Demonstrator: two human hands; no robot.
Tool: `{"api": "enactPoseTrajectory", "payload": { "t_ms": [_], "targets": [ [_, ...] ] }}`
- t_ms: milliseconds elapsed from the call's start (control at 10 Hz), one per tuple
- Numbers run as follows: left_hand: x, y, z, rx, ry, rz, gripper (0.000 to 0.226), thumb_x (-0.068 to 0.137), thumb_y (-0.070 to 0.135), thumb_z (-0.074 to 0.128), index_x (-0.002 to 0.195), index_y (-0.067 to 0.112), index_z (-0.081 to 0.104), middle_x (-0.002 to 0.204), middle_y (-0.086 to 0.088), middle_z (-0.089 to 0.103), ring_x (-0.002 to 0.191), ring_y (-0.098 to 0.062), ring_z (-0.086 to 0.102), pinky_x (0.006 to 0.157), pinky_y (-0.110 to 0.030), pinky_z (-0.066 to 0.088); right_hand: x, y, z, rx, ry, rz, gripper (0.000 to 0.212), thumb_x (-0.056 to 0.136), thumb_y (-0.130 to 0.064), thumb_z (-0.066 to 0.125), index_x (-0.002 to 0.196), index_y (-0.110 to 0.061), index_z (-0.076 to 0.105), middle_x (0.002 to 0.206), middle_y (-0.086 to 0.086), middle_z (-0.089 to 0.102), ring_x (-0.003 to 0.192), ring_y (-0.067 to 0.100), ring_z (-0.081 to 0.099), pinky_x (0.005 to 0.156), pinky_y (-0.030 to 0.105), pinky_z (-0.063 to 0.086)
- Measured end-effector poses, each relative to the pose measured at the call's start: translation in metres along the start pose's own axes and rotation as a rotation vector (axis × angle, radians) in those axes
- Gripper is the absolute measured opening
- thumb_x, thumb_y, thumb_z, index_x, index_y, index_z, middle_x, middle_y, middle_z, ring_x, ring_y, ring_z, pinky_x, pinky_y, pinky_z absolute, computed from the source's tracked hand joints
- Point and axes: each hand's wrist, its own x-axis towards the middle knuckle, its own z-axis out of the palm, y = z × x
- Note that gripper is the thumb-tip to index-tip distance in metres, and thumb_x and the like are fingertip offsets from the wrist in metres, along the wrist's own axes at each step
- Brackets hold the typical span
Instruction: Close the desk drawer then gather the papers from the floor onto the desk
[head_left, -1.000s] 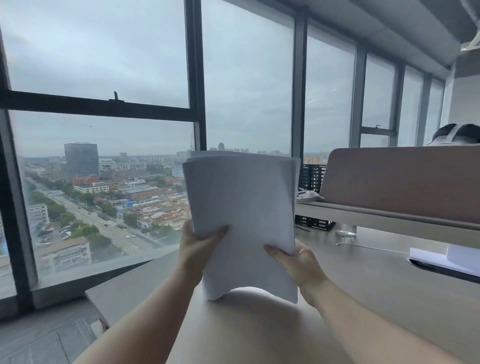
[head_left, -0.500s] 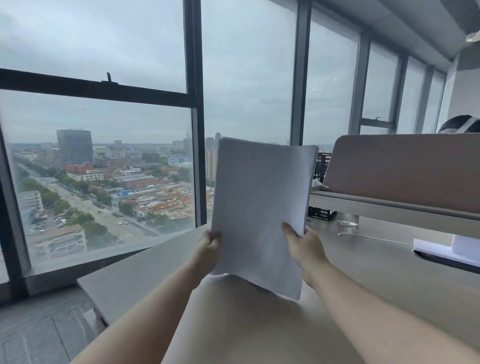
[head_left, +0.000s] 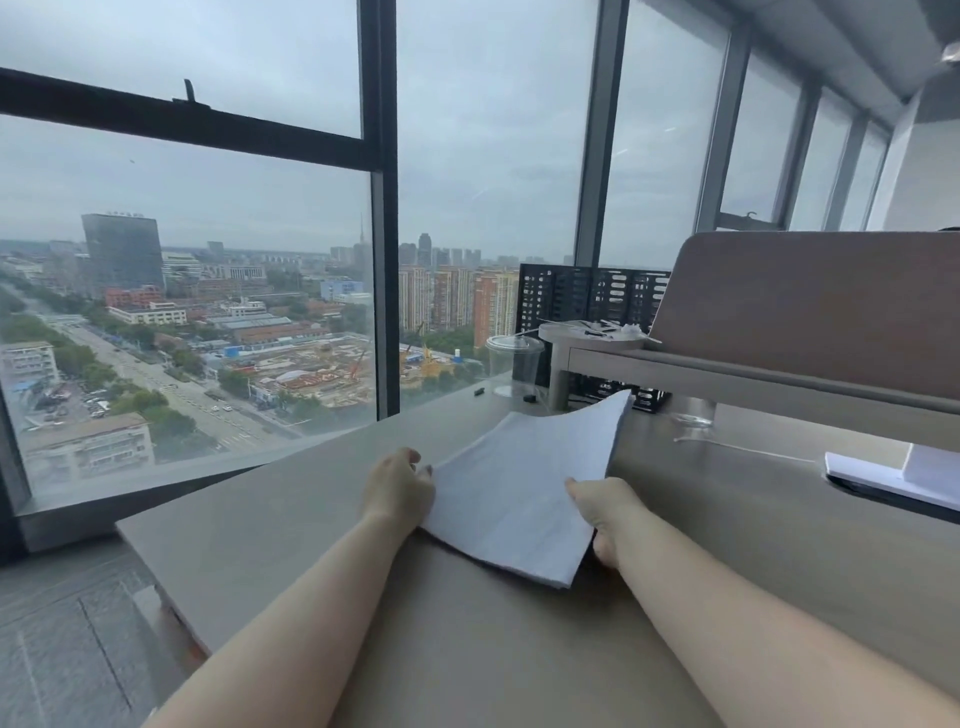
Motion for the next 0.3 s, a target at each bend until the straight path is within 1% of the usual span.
{"api": "enactPoseTrajectory", "payload": {
  "t_ms": [100, 200, 300],
  "targets": [
    [0.003, -0.001, 0.002, 0.056, -0.006, 0.026, 0.036, 0.091, 0.022, 0.049, 0.122, 0.009, 0.060, 0.131, -0.013, 0.061, 0.121, -0.030, 0.054, 0.100, -0.033, 0.041, 0.004, -0.003, 0.000, -0.118, 0.013, -0.032, 0.038, 0.089, -0.009, 0.056, 0.125, 0.003, 0.058, 0.123, 0.016, 0.063, 0.109, 0.033, 0.062, 0.086, 0.033, 0.049],
    [0.001, -0.001, 0.002, 0.082, -0.016, 0.036, 0.033, 0.090, 0.023, 0.049, 0.118, 0.010, 0.062, 0.127, -0.013, 0.063, 0.118, -0.030, 0.056, 0.095, -0.032, 0.043, 0.001, -0.009, -0.007, -0.264, 0.042, -0.015, 0.034, 0.087, -0.007, 0.051, 0.119, -0.003, 0.059, 0.113, 0.017, 0.067, 0.078, 0.029, 0.064, 0.054, 0.029, 0.052],
    [0.002, -0.001, 0.002, 0.072, 0.007, 0.042, 0.034, 0.091, 0.023, 0.049, 0.119, 0.009, 0.061, 0.128, -0.013, 0.062, 0.119, -0.030, 0.056, 0.095, -0.032, 0.043, -0.012, -0.017, -0.027, -0.509, 0.217, -0.130, 0.025, 0.086, -0.018, 0.047, 0.109, -0.007, 0.053, 0.092, 0.011, 0.066, 0.062, 0.028, 0.063, 0.057, 0.032, 0.056]
  ]
}}
